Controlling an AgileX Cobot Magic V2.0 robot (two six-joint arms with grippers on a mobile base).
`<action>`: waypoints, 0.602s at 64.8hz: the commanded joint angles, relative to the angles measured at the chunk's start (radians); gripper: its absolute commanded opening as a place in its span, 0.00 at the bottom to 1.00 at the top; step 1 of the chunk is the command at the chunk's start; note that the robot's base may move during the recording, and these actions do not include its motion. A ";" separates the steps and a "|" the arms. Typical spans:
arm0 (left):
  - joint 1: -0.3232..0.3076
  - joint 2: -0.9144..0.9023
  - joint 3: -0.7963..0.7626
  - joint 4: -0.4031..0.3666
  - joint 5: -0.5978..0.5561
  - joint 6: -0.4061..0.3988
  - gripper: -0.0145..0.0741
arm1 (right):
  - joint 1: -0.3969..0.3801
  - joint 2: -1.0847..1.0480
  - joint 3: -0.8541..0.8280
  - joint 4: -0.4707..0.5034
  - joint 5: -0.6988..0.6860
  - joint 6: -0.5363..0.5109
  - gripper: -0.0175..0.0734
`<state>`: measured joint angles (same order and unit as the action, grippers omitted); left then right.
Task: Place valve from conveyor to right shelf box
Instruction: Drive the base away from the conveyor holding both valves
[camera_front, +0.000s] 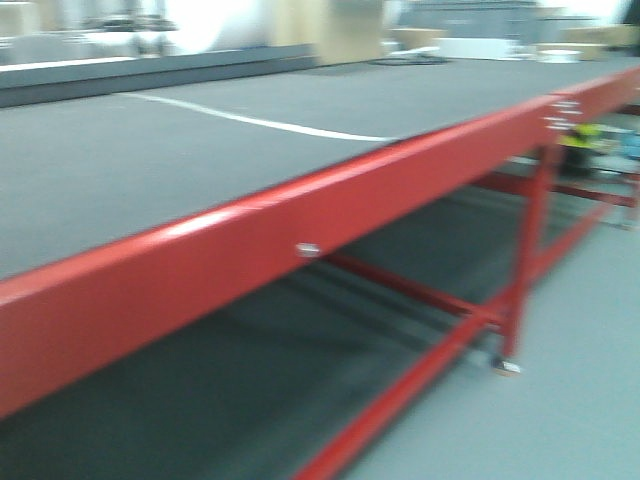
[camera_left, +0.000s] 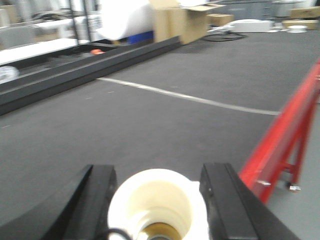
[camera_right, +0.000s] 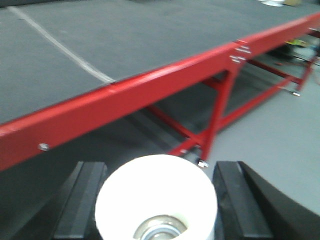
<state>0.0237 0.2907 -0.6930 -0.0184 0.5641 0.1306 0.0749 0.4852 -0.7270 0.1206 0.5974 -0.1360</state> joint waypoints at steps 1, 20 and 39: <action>-0.007 -0.006 -0.007 -0.004 -0.059 -0.007 0.04 | -0.001 -0.008 -0.018 -0.006 -0.085 -0.004 0.02; -0.007 -0.006 -0.007 -0.004 -0.059 -0.007 0.04 | -0.001 -0.008 -0.018 -0.006 -0.085 -0.004 0.02; -0.007 -0.006 -0.007 -0.004 -0.059 -0.007 0.04 | -0.001 -0.008 -0.018 -0.006 -0.085 -0.004 0.02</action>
<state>0.0237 0.2907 -0.6930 -0.0184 0.5623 0.1306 0.0749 0.4852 -0.7270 0.1206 0.5974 -0.1360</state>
